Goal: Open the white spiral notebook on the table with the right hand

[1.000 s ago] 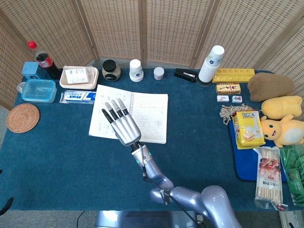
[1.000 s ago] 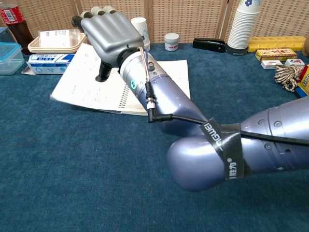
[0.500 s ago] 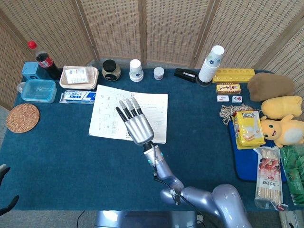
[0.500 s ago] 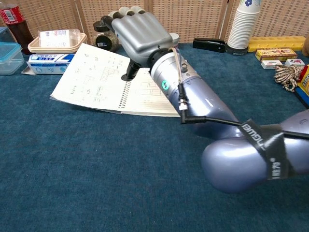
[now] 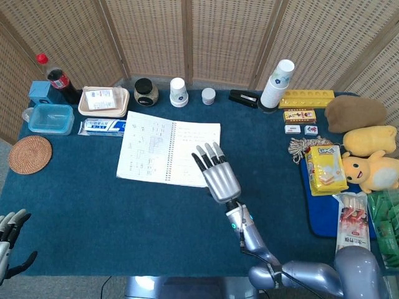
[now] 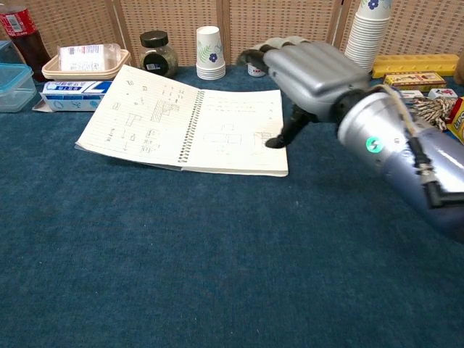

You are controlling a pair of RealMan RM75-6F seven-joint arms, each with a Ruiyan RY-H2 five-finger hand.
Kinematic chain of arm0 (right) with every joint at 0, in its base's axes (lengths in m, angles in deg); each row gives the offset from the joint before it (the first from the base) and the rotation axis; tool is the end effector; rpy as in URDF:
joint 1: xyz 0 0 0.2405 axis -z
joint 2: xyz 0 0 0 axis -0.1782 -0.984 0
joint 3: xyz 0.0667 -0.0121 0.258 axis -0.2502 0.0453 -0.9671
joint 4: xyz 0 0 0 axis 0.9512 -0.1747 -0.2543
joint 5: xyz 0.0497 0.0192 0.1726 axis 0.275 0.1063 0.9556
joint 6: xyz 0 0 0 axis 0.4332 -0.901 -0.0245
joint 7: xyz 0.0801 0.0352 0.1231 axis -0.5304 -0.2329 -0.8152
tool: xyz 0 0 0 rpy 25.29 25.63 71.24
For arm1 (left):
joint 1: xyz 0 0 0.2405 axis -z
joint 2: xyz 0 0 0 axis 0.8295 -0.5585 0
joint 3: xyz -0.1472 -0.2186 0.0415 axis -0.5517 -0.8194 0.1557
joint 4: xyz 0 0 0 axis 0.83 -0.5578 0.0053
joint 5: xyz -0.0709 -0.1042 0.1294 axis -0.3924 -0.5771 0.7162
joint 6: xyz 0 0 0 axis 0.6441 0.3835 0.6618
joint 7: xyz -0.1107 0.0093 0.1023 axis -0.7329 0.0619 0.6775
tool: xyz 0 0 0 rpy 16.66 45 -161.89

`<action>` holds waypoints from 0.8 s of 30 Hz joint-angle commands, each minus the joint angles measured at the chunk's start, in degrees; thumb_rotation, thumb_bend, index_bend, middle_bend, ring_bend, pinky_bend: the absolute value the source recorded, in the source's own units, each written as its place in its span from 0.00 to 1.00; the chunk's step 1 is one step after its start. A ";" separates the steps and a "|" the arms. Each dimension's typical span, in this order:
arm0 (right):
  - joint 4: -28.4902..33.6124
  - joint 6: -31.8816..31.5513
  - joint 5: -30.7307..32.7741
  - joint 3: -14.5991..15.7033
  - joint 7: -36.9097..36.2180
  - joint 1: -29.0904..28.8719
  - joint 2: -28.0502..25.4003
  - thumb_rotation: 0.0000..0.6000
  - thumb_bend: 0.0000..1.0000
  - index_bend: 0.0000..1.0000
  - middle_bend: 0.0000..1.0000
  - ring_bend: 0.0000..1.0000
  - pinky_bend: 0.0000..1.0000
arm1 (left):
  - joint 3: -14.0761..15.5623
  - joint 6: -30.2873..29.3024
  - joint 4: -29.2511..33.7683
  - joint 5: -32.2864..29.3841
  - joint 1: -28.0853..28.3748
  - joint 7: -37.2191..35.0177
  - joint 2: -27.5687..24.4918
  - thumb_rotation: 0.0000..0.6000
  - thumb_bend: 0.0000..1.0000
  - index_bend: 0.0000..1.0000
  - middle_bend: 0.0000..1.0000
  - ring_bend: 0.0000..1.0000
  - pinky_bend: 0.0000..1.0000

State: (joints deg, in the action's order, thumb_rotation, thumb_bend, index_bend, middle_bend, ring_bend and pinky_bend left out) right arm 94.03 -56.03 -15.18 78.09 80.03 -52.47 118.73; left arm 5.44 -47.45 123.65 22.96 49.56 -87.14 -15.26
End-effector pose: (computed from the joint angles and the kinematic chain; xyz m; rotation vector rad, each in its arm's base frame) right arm -0.0881 -0.3202 -0.0191 1.7283 -0.6141 1.0808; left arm -0.3356 0.0945 0.1715 -1.4005 -1.0784 -0.8348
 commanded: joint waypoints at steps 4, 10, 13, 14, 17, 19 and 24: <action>8.67 -9.54 -2.29 7.50 1.02 10.16 -7.86 1.00 0.13 0.13 0.14 0.03 0.07 | -0.89 2.32 2.55 -1.52 1.59 2.37 -1.12 1.00 0.27 0.15 0.08 0.03 0.00; 10.06 -17.12 -6.82 13.44 -3.54 18.40 -11.79 1.00 0.13 0.14 0.15 0.03 0.07 | -1.15 3.52 3.61 -3.55 1.78 4.07 -1.46 1.00 0.27 0.15 0.08 0.03 0.00; 9.64 -19.59 -8.57 15.40 -4.71 21.44 -13.10 1.00 0.13 0.14 0.15 0.03 0.07 | -1.08 3.21 3.95 -3.95 1.46 4.41 -1.57 1.00 0.27 0.15 0.08 0.03 0.00; 9.44 -20.29 -8.98 15.89 -5.15 22.39 -13.53 1.00 0.13 0.15 0.15 0.03 0.07 | -1.06 3.07 3.97 -4.11 1.31 4.51 -1.62 1.00 0.27 0.15 0.08 0.03 0.00; 9.10 -21.86 -9.48 17.19 -6.25 25.18 -14.83 1.00 0.13 0.15 0.15 0.03 0.07 | -1.00 2.75 3.88 -4.77 0.85 4.88 -1.60 1.00 0.27 0.15 0.08 0.03 0.00; 8.87 -22.52 -10.04 18.05 -6.95 26.91 -15.72 1.00 0.13 0.15 0.15 0.03 0.07 | -0.86 2.93 3.92 -5.24 0.63 4.97 -1.55 1.00 0.27 0.15 0.08 0.03 0.00; 7.85 -23.43 -10.80 18.94 -8.94 30.25 -17.26 1.00 0.13 0.17 0.15 0.03 0.07 | -0.86 2.68 3.99 -6.12 0.11 6.40 -1.19 1.00 0.27 0.15 0.08 0.03 0.00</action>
State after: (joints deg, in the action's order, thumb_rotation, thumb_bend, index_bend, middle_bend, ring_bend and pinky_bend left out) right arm 102.38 -79.14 -25.69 96.74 71.76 -22.95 101.98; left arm 4.60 -44.61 127.58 17.04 49.82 -81.06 -16.57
